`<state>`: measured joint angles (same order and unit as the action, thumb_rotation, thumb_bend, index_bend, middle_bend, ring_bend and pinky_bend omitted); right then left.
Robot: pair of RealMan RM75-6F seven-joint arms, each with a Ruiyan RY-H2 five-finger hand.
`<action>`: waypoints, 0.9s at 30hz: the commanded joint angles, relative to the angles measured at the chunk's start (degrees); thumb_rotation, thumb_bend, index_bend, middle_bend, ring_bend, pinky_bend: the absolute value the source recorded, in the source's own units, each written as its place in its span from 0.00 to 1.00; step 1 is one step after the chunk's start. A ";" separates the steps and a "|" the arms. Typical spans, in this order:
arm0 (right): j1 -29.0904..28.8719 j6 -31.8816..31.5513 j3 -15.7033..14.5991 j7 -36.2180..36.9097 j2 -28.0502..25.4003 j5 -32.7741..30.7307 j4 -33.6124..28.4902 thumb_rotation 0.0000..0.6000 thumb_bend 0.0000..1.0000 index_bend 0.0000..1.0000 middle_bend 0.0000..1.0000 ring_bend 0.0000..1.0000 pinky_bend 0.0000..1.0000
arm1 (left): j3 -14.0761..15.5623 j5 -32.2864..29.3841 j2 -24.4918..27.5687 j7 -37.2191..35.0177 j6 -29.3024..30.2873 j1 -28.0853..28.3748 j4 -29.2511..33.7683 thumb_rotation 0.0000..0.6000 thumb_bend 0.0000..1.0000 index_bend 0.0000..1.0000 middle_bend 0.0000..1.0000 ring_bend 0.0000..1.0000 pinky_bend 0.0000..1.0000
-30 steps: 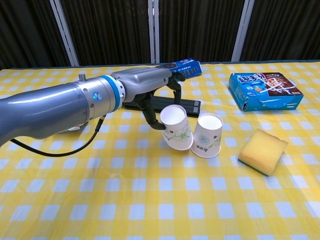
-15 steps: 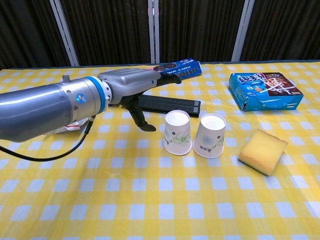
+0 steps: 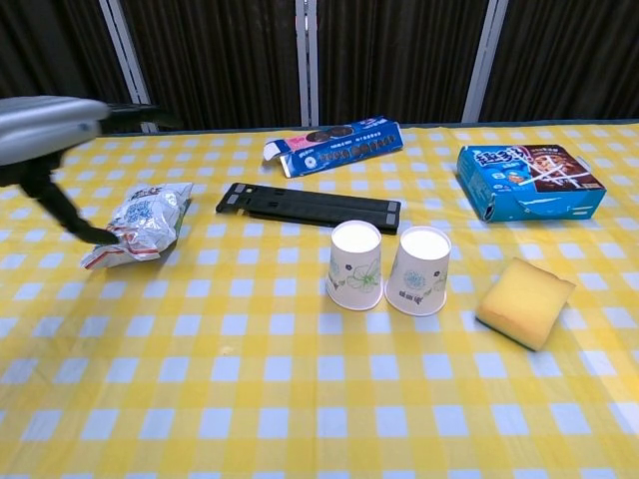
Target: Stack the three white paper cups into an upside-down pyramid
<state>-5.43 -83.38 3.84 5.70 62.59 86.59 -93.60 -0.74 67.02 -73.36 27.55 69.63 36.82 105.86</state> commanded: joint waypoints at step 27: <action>-9.06 21.67 -4.33 -21.36 -0.96 -7.44 -17.47 1.00 0.13 0.21 0.00 0.00 0.00 | 8.50 13.62 12.26 -9.57 11.60 -16.78 2.85 1.00 0.15 0.00 0.00 0.00 0.00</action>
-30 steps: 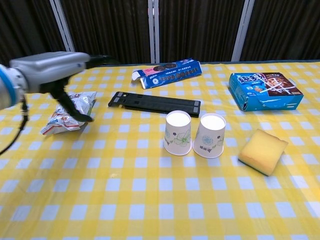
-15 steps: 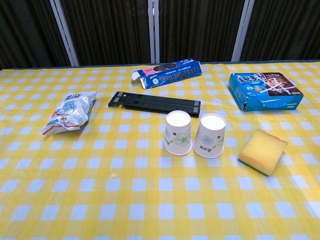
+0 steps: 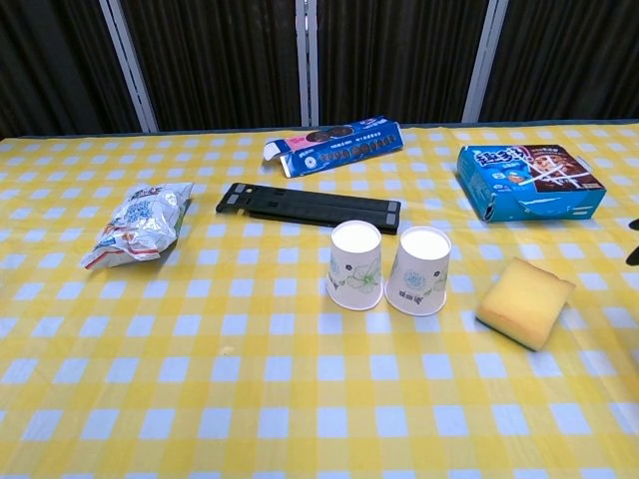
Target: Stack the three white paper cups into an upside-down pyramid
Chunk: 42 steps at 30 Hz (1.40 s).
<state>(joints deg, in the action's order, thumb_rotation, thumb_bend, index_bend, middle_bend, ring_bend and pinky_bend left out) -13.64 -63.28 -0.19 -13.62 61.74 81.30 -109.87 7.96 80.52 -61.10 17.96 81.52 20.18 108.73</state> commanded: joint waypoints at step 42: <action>-0.91 0.52 -1.27 0.29 1.32 -5.97 4.68 1.00 0.25 0.49 0.13 0.00 0.01 | -3.76 2.70 -0.11 1.41 -3.99 -2.95 0.38 1.00 0.15 0.00 0.00 0.00 0.00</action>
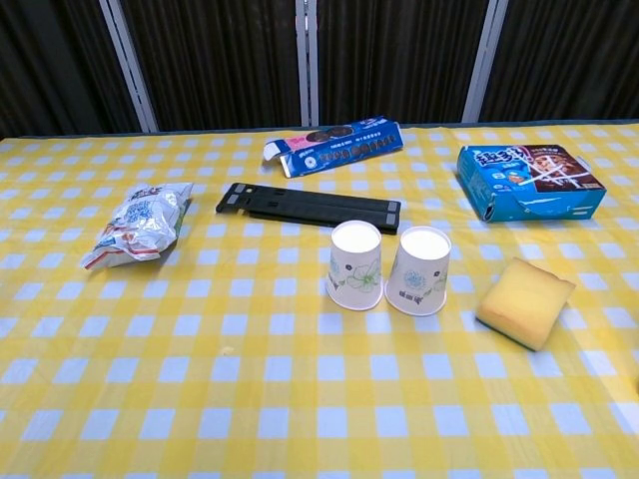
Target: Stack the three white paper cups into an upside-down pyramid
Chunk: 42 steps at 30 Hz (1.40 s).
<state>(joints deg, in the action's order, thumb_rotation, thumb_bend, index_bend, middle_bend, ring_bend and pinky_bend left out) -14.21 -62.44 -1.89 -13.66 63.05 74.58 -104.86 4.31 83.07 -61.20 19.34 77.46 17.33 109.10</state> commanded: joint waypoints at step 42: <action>-37.50 3.75 18.27 -26.18 17.63 -32.63 -3.63 1.00 0.25 0.49 0.15 0.00 0.06 | -4.80 -6.39 1.69 -8.61 -6.70 0.67 -4.54 1.00 0.15 0.00 0.00 0.00 0.00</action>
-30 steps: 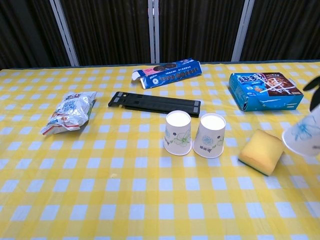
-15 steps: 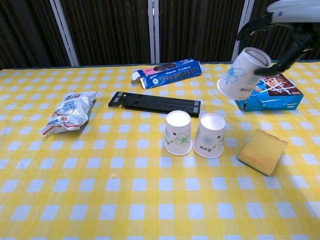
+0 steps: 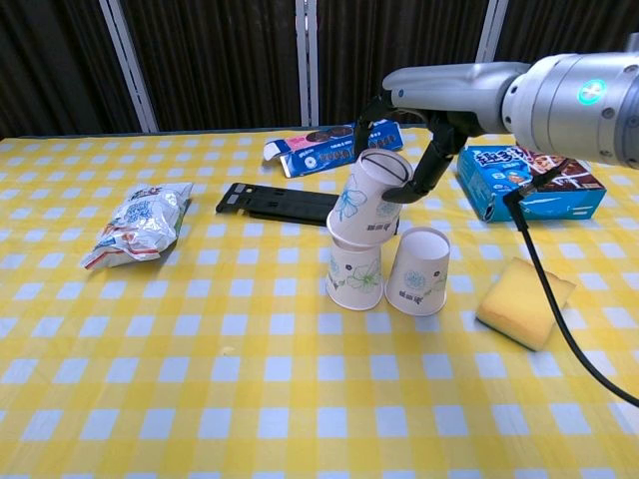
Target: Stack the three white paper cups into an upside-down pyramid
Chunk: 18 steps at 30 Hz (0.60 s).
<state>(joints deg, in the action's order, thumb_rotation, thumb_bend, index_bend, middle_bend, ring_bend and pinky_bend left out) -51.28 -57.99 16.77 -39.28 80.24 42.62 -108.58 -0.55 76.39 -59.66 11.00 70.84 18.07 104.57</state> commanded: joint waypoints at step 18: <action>-1.02 -7.07 -2.42 -3.15 -3.28 -2.59 -6.55 1.00 0.25 0.49 0.15 0.00 0.06 | 0.06 1.49 0.77 -0.88 0.28 -0.87 0.49 1.00 0.15 0.00 0.00 0.00 0.00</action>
<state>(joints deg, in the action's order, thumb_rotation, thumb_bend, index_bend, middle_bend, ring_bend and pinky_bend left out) -52.29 -64.46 14.56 -42.02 77.44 40.10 -114.46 -0.52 77.80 -58.93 10.09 71.07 17.24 105.01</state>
